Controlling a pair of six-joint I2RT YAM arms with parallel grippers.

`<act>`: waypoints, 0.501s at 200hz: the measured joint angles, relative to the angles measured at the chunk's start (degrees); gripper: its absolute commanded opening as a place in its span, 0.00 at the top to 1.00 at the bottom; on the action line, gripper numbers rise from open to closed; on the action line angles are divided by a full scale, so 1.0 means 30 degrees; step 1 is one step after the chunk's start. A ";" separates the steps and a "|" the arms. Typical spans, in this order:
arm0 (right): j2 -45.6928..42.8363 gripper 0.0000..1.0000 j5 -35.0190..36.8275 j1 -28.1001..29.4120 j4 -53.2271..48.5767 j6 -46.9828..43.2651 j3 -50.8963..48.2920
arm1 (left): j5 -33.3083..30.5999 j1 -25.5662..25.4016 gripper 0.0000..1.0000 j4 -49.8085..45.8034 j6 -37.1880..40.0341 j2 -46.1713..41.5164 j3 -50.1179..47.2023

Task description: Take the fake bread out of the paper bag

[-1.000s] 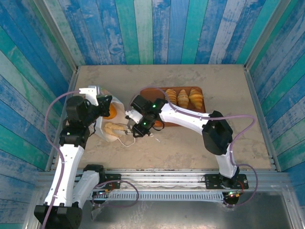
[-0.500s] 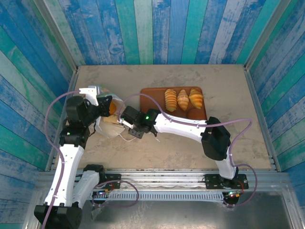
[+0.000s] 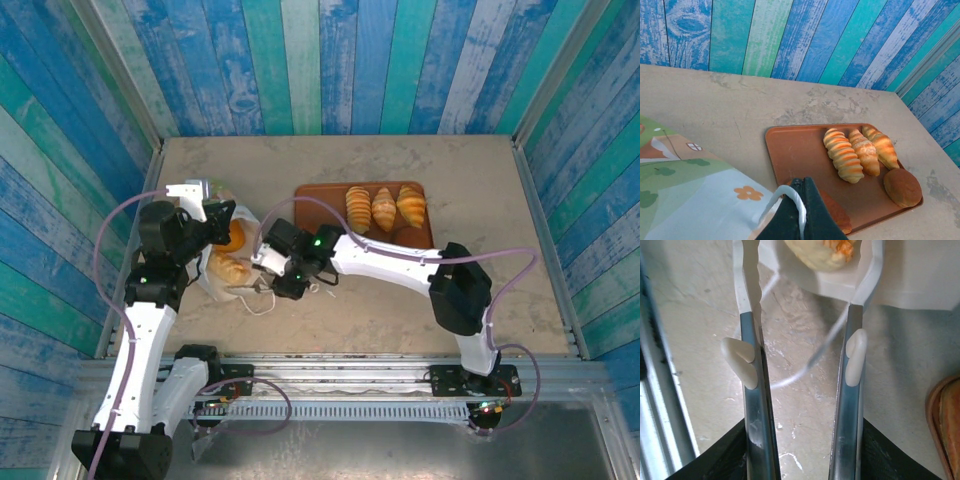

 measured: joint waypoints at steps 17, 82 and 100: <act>-0.0466 0.48 -0.0736 -0.0452 0.0029 0.0532 0.0000 | 0.0000 0.0000 1.00 0.0000 0.0000 0.0000 0.0000; -0.0656 0.48 -0.2747 -0.1392 0.0204 0.3126 0.0007 | 0.0000 0.0000 1.00 -0.0007 0.0007 0.0000 0.0000; -0.0306 0.47 -0.3133 -0.1355 -0.0058 0.3293 0.0277 | 0.0007 0.0000 1.00 -0.0007 0.0007 0.0000 0.0000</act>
